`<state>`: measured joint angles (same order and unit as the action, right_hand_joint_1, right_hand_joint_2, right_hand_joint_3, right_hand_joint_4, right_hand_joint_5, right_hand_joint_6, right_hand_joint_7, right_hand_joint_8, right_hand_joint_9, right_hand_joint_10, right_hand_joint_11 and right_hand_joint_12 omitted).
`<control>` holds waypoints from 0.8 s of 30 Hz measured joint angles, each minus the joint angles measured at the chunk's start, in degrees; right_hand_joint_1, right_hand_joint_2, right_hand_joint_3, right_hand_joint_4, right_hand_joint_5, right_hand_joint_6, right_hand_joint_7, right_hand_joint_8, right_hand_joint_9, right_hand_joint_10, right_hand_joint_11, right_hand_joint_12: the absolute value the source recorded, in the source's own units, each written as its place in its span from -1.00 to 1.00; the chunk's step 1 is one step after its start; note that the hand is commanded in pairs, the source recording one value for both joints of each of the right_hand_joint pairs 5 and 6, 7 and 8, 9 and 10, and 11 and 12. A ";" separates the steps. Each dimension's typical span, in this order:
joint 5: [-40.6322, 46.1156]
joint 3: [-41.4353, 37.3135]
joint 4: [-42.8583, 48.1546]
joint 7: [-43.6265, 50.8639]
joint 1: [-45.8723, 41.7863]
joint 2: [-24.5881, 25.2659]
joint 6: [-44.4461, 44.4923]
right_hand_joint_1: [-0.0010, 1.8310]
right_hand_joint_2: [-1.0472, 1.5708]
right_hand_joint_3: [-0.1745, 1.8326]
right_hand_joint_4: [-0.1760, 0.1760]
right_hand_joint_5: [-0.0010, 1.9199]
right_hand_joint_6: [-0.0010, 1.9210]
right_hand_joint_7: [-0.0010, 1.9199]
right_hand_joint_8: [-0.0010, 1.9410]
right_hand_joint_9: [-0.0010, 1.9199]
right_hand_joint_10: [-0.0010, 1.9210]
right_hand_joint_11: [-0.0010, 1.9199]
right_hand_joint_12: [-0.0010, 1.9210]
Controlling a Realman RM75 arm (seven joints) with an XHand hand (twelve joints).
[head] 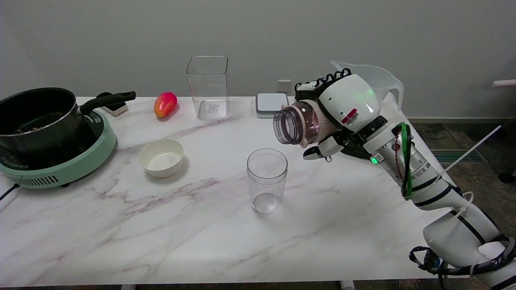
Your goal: Pour the contents of the bottle into the measuring cup.
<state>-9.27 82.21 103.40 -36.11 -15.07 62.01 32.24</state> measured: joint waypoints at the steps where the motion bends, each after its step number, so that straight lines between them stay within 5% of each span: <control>1: -0.25 -0.01 -0.04 0.03 0.02 0.00 0.08 0.47 0.95 -0.57 0.00 1.00 1.00 1.00 0.98 0.75 0.75 0.36 0.36; 24: -5.59 0.37 -0.81 0.18 1.27 -0.55 0.25 0.49 0.93 -0.55 0.00 1.00 1.00 1.00 0.98 0.74 0.74 0.36 0.36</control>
<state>-14.86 82.58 102.59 -35.93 -13.80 61.45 32.49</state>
